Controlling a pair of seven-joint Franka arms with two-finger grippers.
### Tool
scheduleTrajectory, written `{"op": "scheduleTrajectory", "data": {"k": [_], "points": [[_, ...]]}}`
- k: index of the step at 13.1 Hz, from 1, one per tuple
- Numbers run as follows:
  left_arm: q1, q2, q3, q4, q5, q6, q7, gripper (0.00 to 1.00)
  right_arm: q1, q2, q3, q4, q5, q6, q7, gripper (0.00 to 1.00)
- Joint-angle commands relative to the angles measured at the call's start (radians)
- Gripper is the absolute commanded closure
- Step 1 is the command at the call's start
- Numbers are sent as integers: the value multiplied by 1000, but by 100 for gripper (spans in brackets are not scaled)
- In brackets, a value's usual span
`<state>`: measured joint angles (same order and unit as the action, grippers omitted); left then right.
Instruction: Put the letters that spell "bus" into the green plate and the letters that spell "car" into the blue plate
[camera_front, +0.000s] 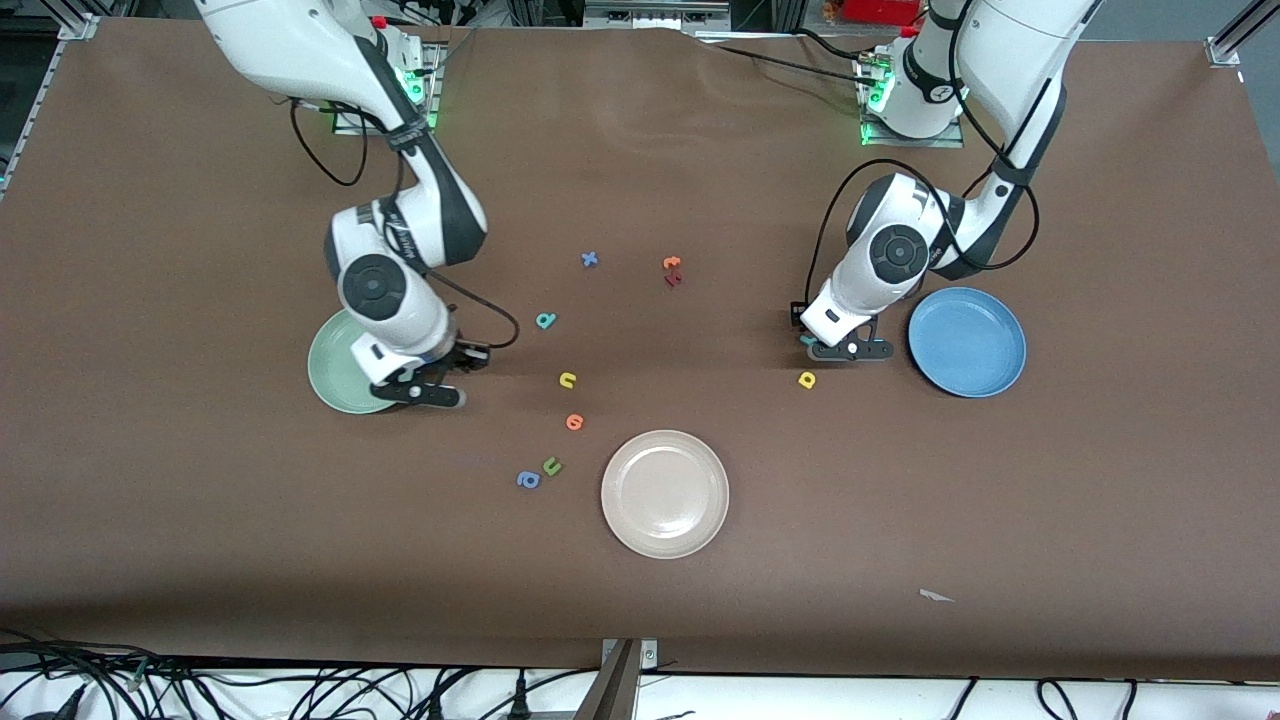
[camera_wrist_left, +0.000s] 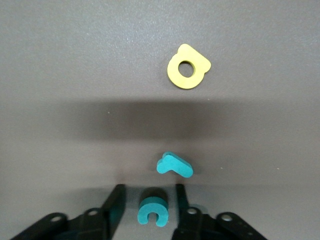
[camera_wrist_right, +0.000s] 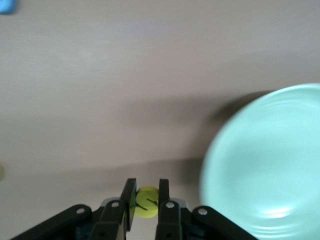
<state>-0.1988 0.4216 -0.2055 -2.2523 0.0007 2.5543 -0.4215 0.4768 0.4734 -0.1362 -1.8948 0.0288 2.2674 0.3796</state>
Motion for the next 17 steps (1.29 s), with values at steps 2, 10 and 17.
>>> {"op": "scheduleTrajectory", "data": {"k": [2,10,17], "points": [[1,-12,-6,-18,16,0,-3,71,6,-58,-98,-121,-3,6,-221,80],[18,-70,-6,22,16,-121,-14,80,-21,-58,-151,-267,13,221,-334,1],[192,-98,-6,249,7,-560,195,80,6,-59,-64,-10,105,-190,-86,1]]}}
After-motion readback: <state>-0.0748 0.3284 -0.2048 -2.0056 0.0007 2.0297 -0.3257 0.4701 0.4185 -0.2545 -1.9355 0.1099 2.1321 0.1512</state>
